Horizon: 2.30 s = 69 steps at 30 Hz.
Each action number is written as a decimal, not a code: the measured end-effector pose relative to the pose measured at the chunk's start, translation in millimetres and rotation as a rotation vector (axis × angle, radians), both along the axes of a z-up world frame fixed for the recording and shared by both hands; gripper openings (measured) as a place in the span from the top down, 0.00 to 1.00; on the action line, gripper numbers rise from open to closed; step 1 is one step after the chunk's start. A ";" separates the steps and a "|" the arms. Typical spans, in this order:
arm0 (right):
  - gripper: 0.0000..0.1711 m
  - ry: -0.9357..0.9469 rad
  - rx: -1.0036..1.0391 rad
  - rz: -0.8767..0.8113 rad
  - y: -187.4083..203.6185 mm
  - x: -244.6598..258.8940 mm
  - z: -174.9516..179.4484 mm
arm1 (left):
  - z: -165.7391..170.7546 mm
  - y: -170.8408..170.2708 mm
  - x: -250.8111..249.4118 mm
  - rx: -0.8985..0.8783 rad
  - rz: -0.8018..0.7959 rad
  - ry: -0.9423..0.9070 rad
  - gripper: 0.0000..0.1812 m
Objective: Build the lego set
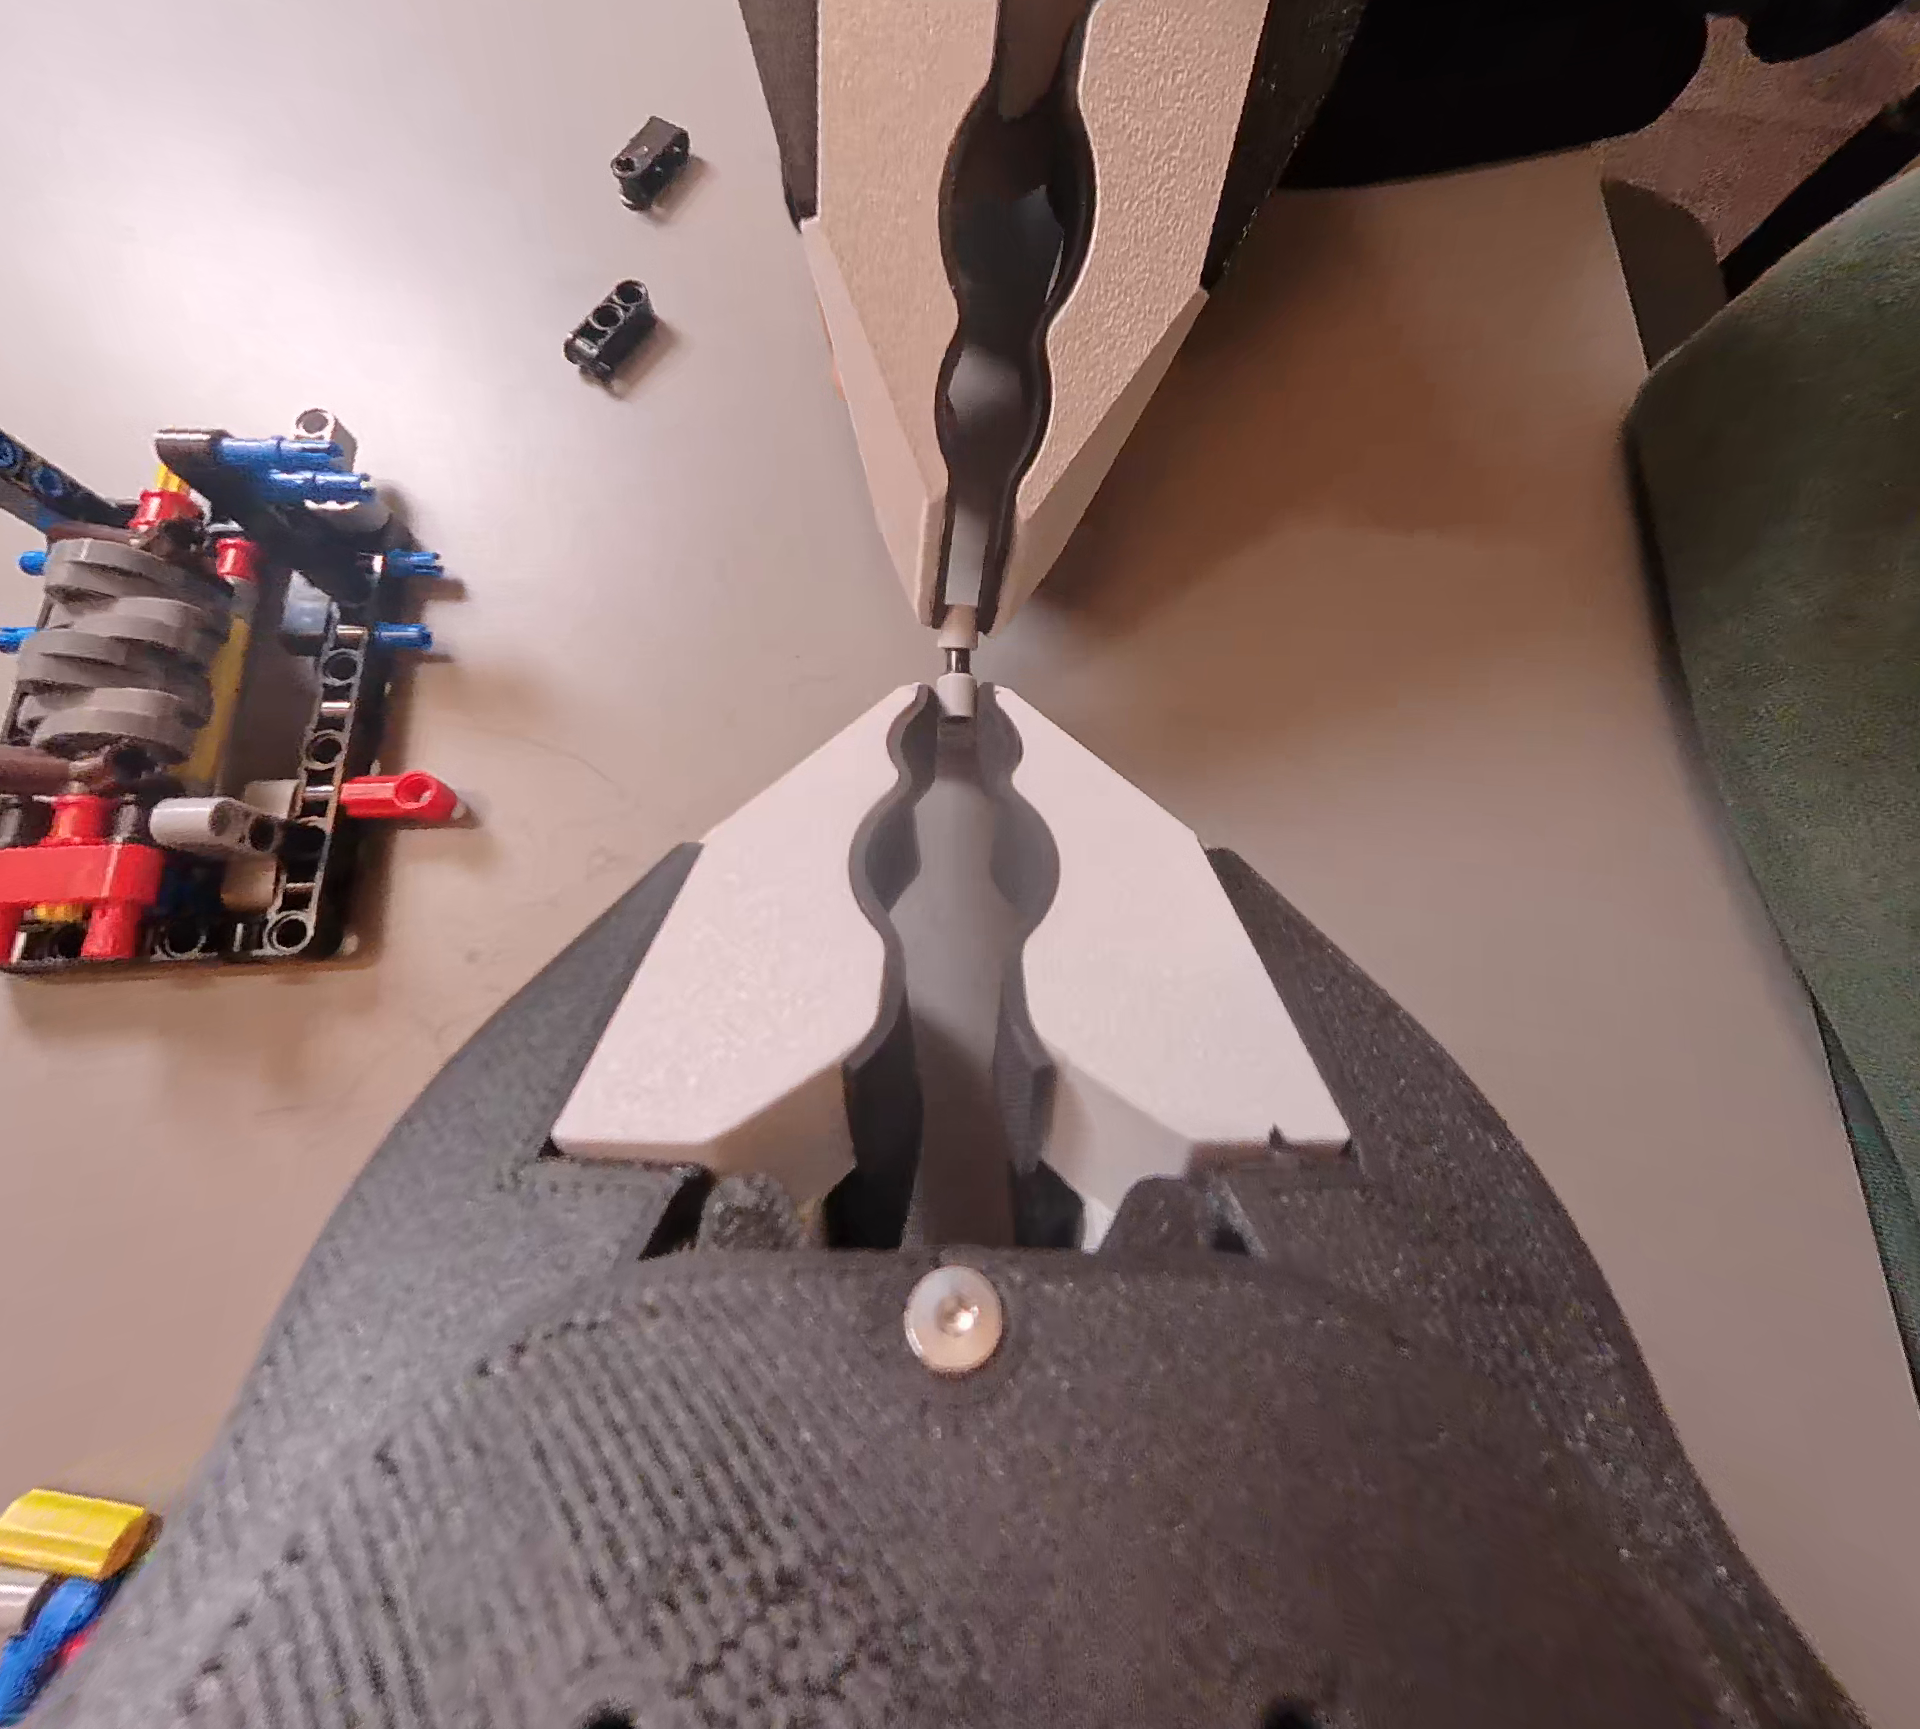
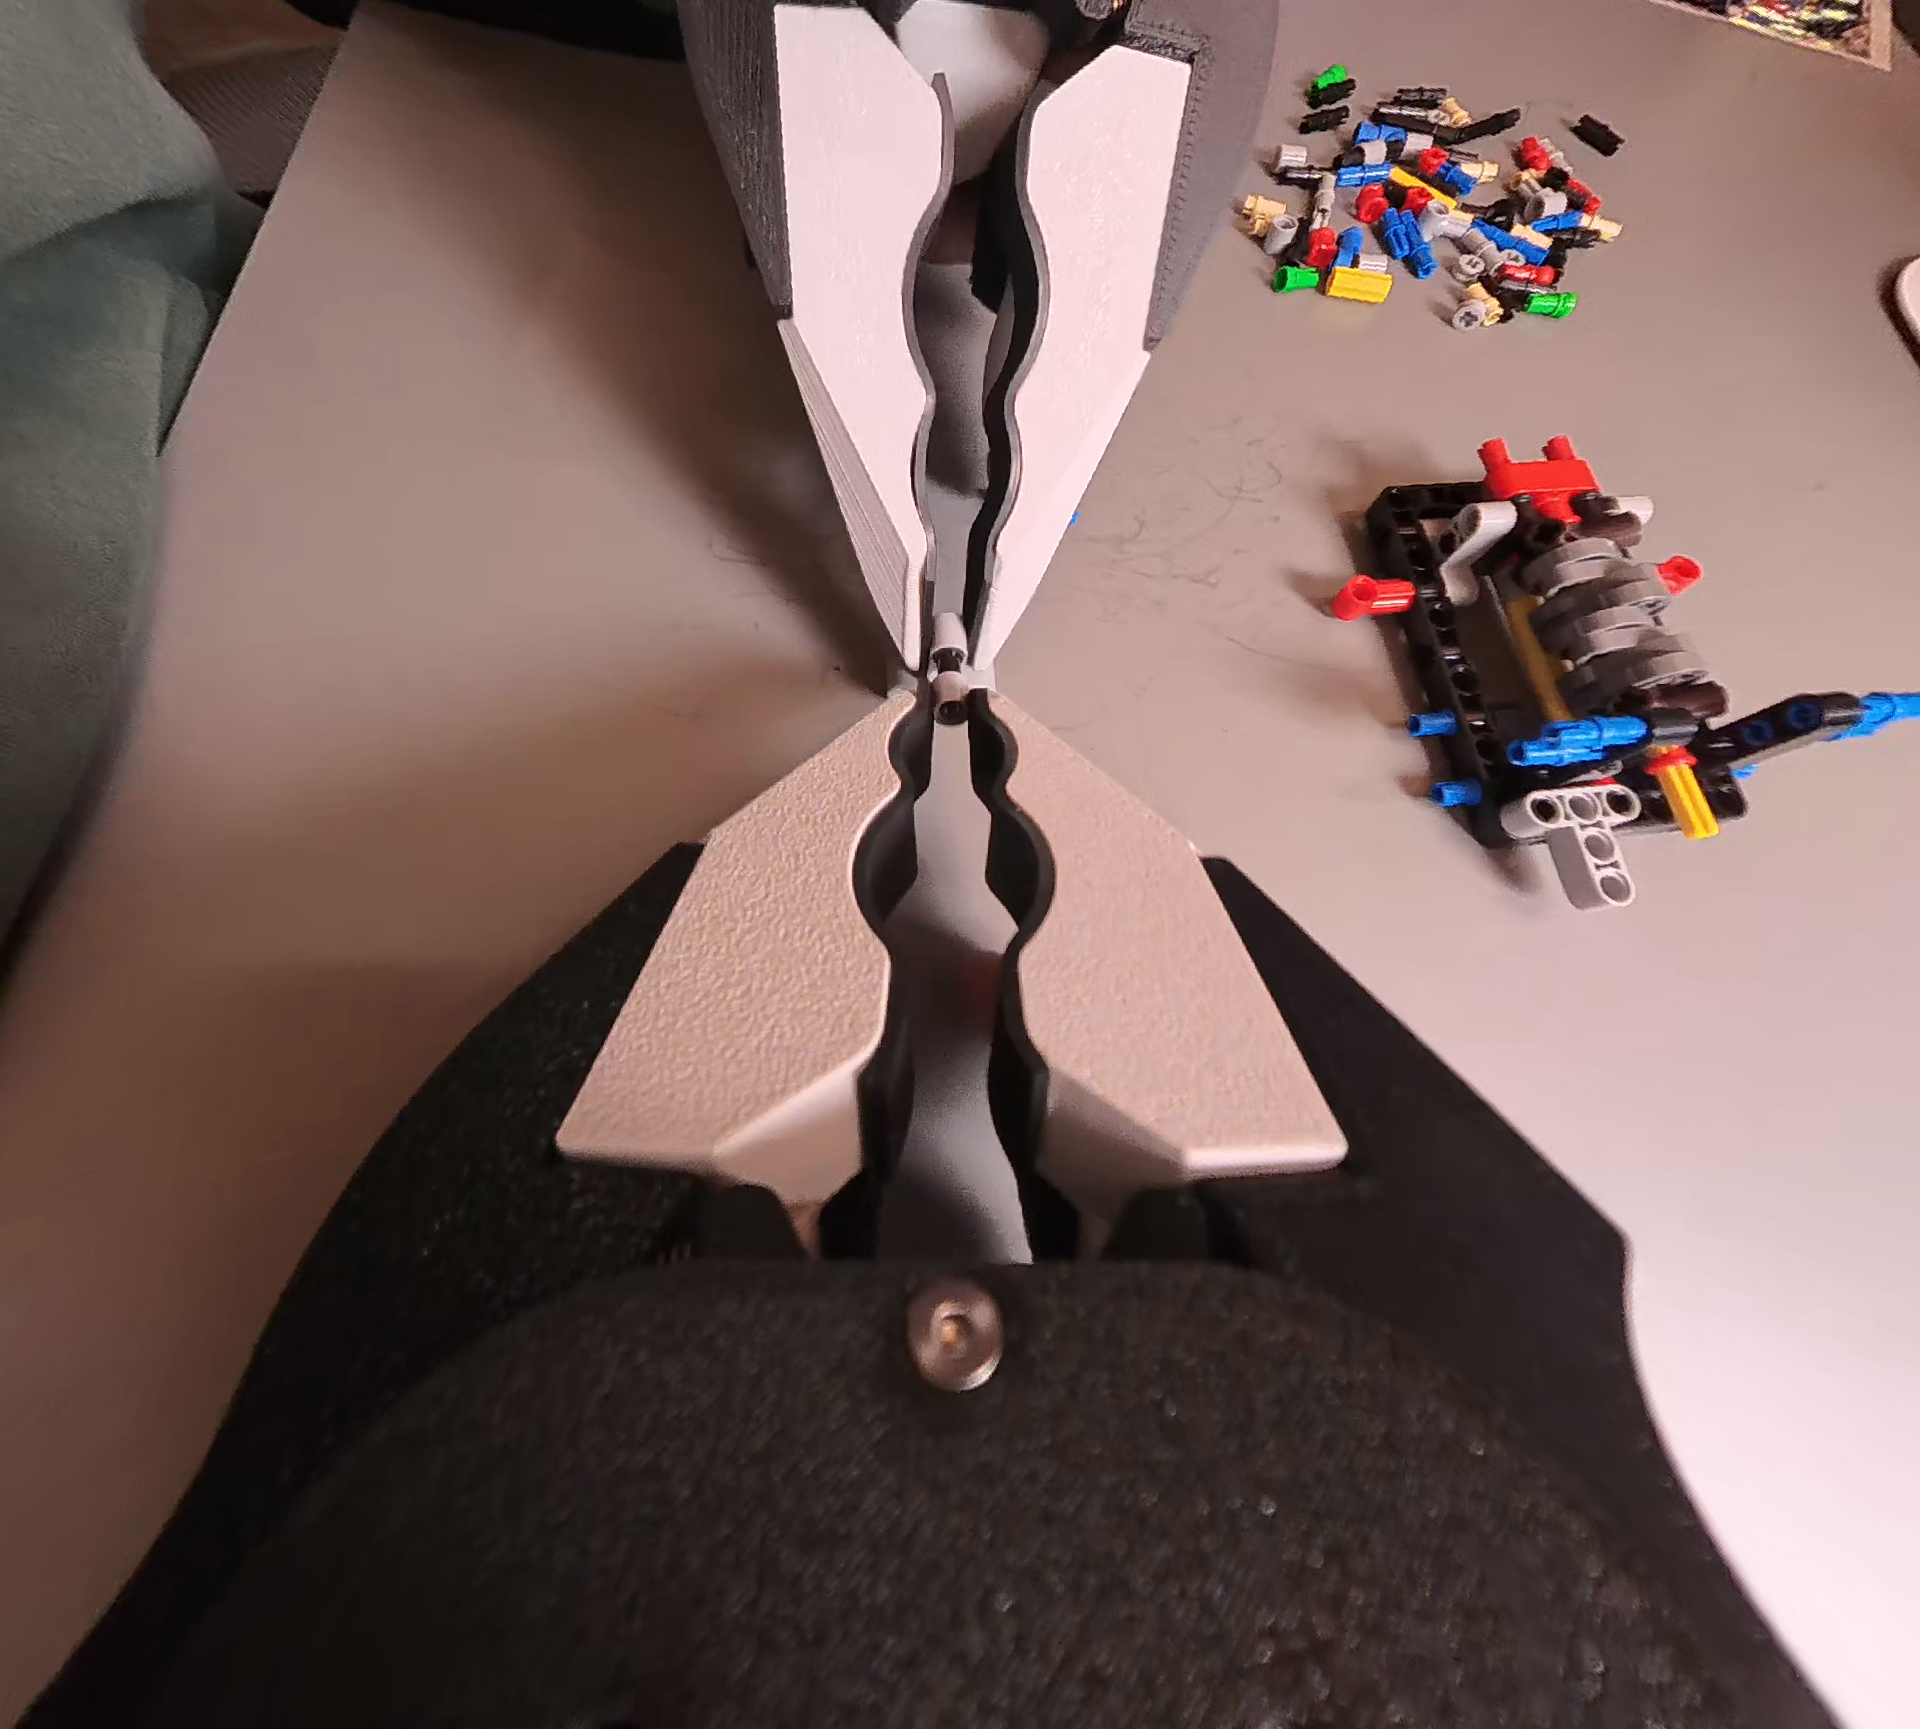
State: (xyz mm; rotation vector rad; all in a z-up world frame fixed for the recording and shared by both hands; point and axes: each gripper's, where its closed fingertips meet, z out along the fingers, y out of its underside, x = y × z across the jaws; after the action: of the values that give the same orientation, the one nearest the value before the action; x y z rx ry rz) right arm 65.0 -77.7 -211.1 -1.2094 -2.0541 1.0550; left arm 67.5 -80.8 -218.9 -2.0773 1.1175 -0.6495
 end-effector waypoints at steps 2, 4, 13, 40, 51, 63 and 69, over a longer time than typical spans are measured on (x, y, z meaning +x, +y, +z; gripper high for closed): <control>0.97 0.000 -0.017 -0.004 0.2 -0.3 0.0 | 0.4 0.3 -0.4 -0.003 0.010 -0.033 0.97; 0.97 0.005 -0.027 -0.014 1.2 -1.3 1.3 | 2.0 1.1 -0.9 -0.004 0.019 -0.069 0.97; 0.97 0.202 -0.198 -0.067 8.5 -5.8 48.4 | 46.6 8.2 -1.9 -0.005 0.051 -0.373 0.97; 0.78 0.286 -0.151 -0.029 0.8 -2.8 67.9 | 88.3 4.9 -9.3 0.027 -0.026 -0.634 0.97; 0.87 0.284 -0.173 -0.056 -7.0 -15.8 61.5 | 88.3 3.4 -3.9 0.041 -0.041 -0.634 0.97; 0.88 0.161 0.235 -0.245 28.5 -29.4 20.5 | 47.5 30.5 -21.0 0.065 0.178 -0.364 0.90; 0.88 0.174 0.483 -0.353 42.7 -40.8 17.0 | 40.8 44.9 -25.6 0.024 0.313 -0.354 0.88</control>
State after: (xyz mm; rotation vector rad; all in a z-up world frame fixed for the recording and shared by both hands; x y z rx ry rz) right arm 24.2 -35.0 -194.1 -1.1207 -1.7384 0.4451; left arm 41.9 -35.8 -178.1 -1.9613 0.5841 -0.8013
